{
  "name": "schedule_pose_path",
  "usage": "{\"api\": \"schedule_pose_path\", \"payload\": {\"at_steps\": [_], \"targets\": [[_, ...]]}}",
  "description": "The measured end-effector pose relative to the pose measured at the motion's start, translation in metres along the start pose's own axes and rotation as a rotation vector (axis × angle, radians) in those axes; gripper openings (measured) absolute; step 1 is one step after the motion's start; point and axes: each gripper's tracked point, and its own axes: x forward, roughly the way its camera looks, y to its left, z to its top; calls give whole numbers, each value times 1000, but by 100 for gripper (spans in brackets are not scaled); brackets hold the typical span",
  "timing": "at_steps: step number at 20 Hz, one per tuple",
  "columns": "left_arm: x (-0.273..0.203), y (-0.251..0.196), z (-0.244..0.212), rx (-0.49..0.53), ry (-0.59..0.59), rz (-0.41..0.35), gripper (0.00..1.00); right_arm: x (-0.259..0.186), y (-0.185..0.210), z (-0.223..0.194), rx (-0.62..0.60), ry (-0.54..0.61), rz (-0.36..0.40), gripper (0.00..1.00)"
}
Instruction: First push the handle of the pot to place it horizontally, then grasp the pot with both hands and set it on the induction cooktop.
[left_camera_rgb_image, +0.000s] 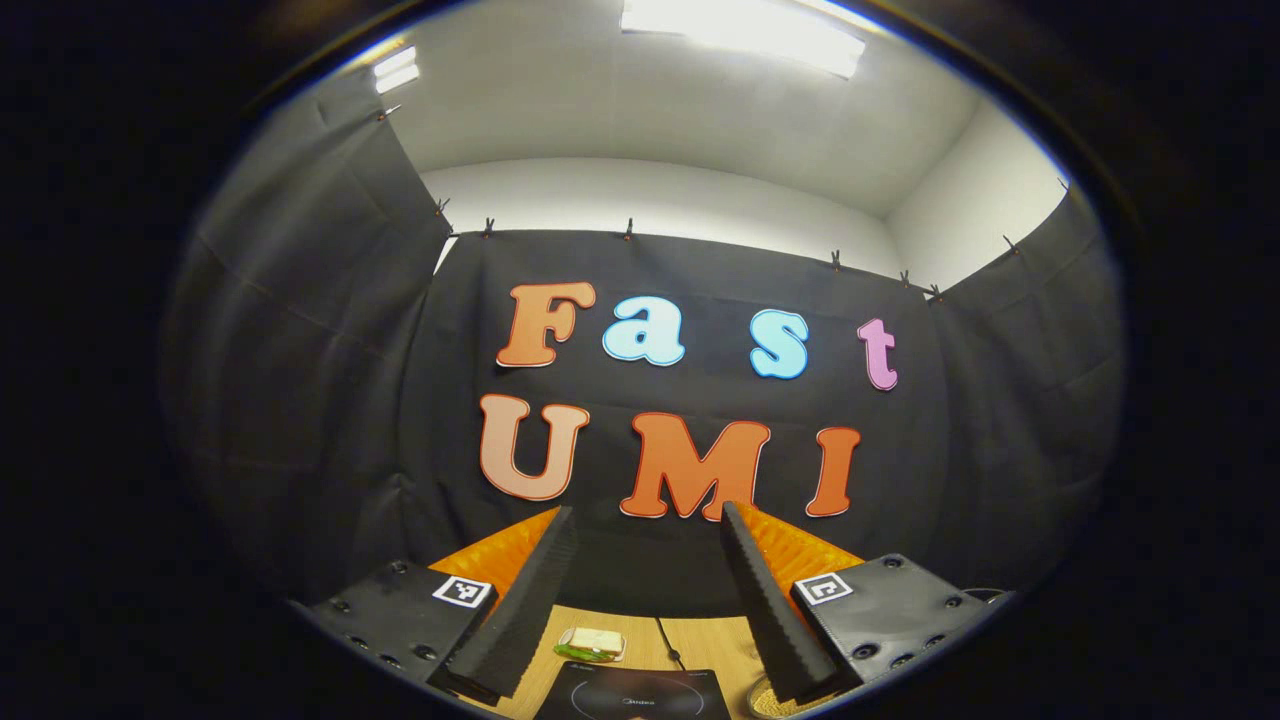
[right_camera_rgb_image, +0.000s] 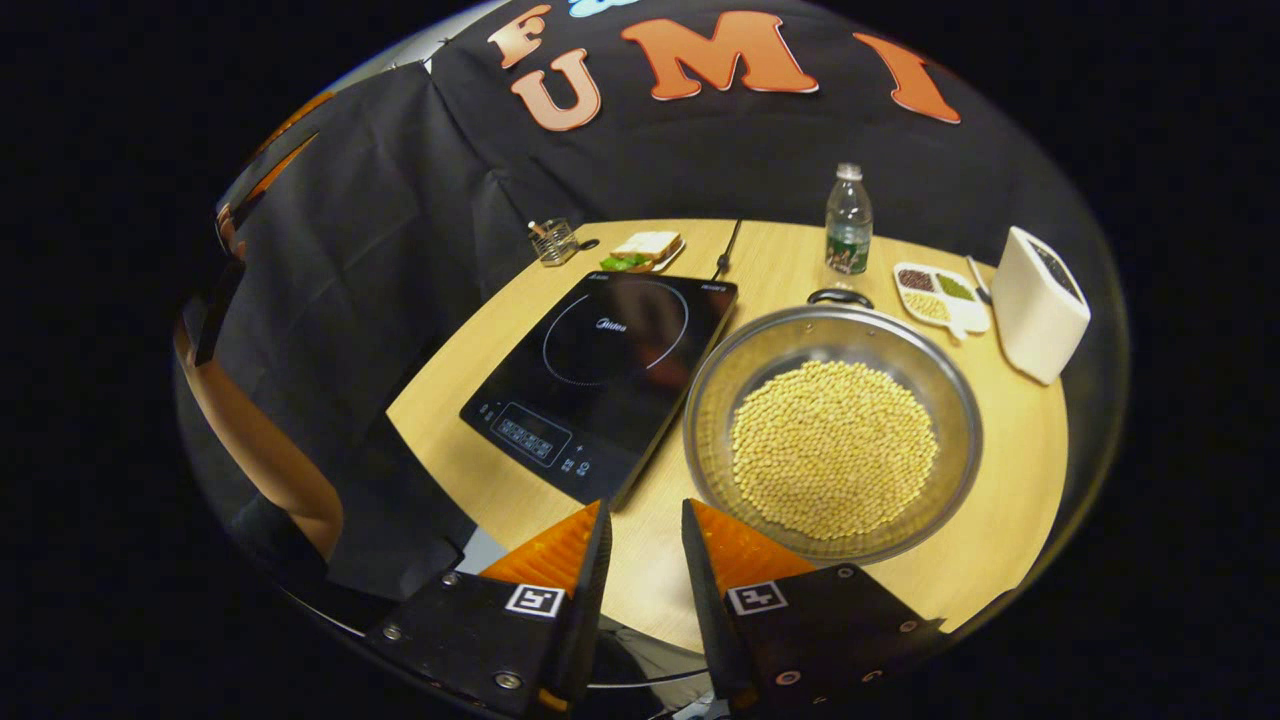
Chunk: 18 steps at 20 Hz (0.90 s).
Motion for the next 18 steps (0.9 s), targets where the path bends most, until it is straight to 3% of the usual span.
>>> {"api": "schedule_pose_path", "payload": {"at_steps": [6,13,16,18], "targets": [[4,-1,-10,2,21,6,94,27,-16,-32,95,142,6,24],[3,-7,-14,15,26,4,94,52,-46,-44,166,186,-46,0],[2,-7,-16,10,25,2,96,62,-50,-53,184,181,-57,0],[4,-13,-24,6,41,-6,96,64,-48,-57,230,183,-24,0]]}}
